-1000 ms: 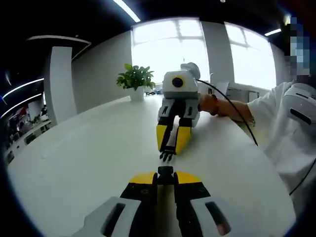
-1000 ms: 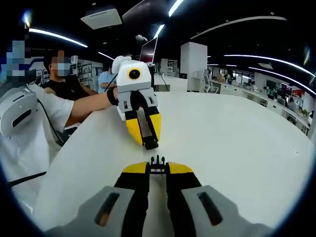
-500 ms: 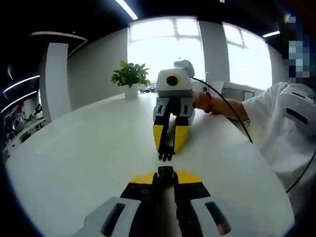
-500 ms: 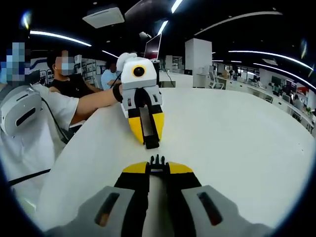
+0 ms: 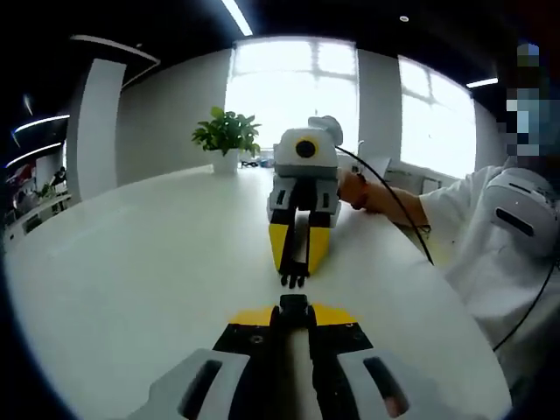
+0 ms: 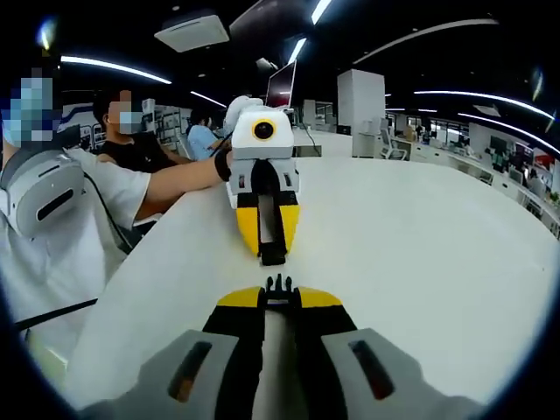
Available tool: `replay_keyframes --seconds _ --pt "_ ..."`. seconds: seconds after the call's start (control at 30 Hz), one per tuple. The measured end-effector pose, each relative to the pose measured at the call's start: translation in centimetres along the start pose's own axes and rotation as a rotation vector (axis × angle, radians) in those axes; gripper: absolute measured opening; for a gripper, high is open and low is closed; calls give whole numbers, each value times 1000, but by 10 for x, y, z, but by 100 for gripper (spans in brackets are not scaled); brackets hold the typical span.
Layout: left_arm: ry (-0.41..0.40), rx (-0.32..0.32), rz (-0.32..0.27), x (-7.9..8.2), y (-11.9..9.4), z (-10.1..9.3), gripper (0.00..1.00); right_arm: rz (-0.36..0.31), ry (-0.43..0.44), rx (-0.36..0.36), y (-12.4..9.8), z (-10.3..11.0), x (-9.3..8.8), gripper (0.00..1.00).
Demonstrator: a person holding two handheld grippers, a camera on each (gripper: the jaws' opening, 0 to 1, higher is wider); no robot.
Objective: Snap the two parts of the plastic buckle together until the buckle closes and remains connected.
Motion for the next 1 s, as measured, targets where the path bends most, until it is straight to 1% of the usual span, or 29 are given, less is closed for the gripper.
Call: replay_keyframes --seconds 0.13,0.23,0.3,0.57,0.63,0.87,1.0 --pt "12 -7 -4 1 0 0 12 -3 -7 6 1 1 0 12" --pt "37 -5 -1 1 2 -5 12 -12 -8 15 2 3 0 12" --pt "49 -23 0 2 4 -9 12 -13 -12 19 3 4 0 12" --pt "54 -23 7 4 9 -15 12 -22 -30 43 6 9 0 12" --pt "60 -23 20 5 10 -16 12 -27 -29 45 6 8 0 12" --pt "73 -22 40 5 11 -18 12 -25 -44 53 6 8 0 12" --pt "70 -20 42 5 9 -11 12 -27 -41 51 7 7 0 12"
Point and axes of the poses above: the point that each gripper's makers call its tool centre point, and the gripper's own axes: y roughly forward along the fingers, z roughly to its left, x roughly out of its top, the point moved 5 cm from there along -y, roughly backward along the fingers, and after that the axes turned 7 degrees about y, right-handed, at the moved point
